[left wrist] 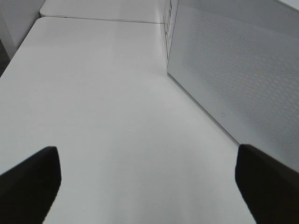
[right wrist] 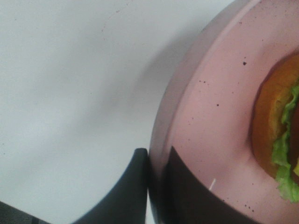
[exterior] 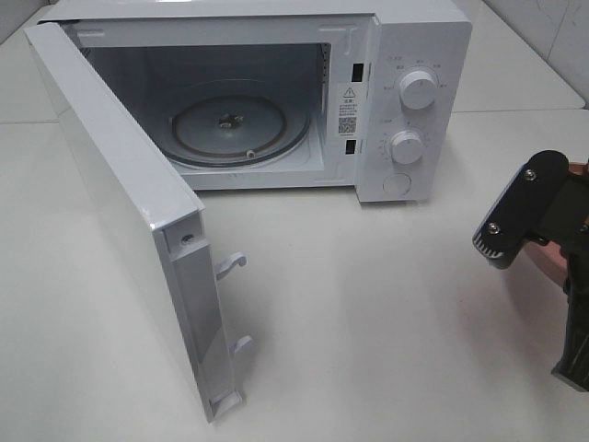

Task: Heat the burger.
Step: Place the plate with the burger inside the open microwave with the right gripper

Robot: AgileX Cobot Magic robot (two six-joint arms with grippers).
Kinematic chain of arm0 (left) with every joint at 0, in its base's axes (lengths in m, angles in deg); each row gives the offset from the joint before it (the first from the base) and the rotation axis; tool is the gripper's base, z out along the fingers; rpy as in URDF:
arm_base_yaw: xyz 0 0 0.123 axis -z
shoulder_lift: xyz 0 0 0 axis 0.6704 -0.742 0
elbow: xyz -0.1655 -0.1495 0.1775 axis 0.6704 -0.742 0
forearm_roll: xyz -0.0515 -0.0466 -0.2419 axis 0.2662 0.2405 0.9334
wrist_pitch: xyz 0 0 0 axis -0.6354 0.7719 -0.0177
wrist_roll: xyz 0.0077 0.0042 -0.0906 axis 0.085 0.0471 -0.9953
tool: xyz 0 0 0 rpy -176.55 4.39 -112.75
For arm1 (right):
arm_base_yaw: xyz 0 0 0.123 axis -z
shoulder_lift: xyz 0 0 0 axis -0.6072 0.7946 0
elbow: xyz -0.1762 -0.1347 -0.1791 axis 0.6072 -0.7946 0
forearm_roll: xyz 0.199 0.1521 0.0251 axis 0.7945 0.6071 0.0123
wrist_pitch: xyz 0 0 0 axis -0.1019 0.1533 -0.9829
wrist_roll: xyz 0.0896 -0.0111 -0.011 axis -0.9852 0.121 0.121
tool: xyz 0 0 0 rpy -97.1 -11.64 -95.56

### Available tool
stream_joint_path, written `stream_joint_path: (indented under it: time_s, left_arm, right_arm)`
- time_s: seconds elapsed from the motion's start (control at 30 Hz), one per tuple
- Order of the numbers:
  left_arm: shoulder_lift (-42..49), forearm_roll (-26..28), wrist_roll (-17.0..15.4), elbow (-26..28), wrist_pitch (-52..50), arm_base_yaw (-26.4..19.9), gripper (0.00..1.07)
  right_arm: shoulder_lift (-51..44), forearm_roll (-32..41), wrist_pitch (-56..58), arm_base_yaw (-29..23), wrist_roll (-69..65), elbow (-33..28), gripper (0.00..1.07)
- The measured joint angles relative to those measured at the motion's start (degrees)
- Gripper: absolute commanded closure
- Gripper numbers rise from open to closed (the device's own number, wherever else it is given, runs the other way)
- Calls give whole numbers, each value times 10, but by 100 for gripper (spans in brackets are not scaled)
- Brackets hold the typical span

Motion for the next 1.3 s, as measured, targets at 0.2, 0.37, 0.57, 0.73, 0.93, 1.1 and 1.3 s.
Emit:
stream_joint_path:
  time_s: [0.2, 0.37, 0.57, 0.73, 0.93, 1.1, 1.3]
  left_arm:
    - [0, 0, 0, 0, 0, 0, 14]
    - [0, 0, 0, 0, 0, 0, 14]
    - [0, 0, 0, 0, 0, 0, 14]
    - [0, 0, 0, 0, 0, 0, 14]
    - [0, 0, 0, 0, 0, 0, 14]
    - [0, 0, 0, 0, 0, 0, 14]
    - [0, 0, 0, 0, 0, 0, 14]
  right_arm:
    - [0, -13, -6, 0, 3, 0, 106]
    - [0, -12, -9, 0, 3, 0, 106]
    - [0, -12, 0, -42, 2, -1, 106]
    - [0, -12, -4, -79, -1, -1, 106]
    - [0, -13, -3, -109, -1, -1, 106]
    - [0, -25, -3, -136, -1, -1, 106]
    - [0, -41, -5, -172, 5, -1, 106]
